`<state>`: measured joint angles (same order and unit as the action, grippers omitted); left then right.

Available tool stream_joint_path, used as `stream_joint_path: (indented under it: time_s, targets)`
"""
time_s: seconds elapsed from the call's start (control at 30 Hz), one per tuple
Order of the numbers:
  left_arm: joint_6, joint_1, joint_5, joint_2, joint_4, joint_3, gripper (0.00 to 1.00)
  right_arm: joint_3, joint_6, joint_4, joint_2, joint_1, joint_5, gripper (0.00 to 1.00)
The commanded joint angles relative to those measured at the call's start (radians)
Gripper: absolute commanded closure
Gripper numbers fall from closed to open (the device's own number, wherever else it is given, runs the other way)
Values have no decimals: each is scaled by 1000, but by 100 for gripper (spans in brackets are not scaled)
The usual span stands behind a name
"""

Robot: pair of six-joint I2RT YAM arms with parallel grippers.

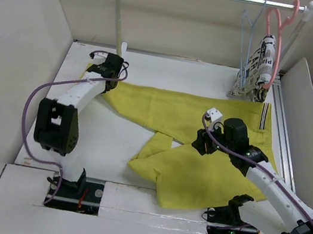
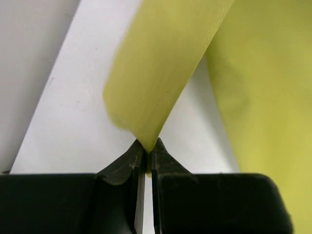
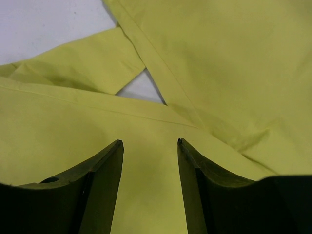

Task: Place the trousers on the hanger
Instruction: Flatten out the trousers at the center of the board.

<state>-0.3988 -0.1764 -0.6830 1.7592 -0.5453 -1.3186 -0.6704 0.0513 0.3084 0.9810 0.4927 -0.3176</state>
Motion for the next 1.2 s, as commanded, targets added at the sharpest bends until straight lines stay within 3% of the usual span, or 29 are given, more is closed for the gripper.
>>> stream_joint_path:
  time_s: [0.0,0.2,0.37,0.43,0.5,0.53,0.57,0.6,0.67,0.73,0.83,1.0,1.03,1.1,1.13,1.17]
  targets:
    - [-63,-107,-46,-252,-278,-96,100,-3,47,69,-21,9,8,46]
    - [-233,-227,61,-407,-591,-298,100,-23,64,109,-33,0,-47,46]
    - [-212,-203,348,-500,-591,-486,100,-81,113,181,-41,-51,-55,46]
    - [-183,-167,448,-507,-576,-513,100,-86,134,195,-44,-83,-70,45]
    - [-134,-91,514,-541,-474,-411,100,-80,148,190,-39,-94,-80,45]
    - [-114,-37,567,-553,-426,-360,100,-77,156,186,-33,-106,-87,45]
    - [-92,86,630,-560,-319,-261,100,-81,157,182,-24,-106,-89,45]
    - [-59,151,765,-561,-273,-217,100,-89,159,187,-6,-117,-93,45]
    - [-32,313,879,-529,-169,-144,100,-116,160,199,10,-117,-118,45]
    - [-14,369,953,-431,-137,-136,100,-130,162,201,25,-117,-117,45]
    - [3,391,913,-258,-110,-241,100,-149,160,199,45,-117,-92,45]
    - [14,414,795,105,-136,-588,100,-156,153,195,59,-126,-71,46]
    - [9,438,771,170,-159,-650,98,-162,145,193,58,-126,-66,46]
    - [-27,468,749,293,-160,-711,79,-176,137,202,53,-126,-52,45]
    - [-49,482,751,322,-163,-706,58,-187,137,208,54,-117,-31,43]
    - [-57,508,766,348,-162,-711,47,-210,137,224,54,-117,-25,41]
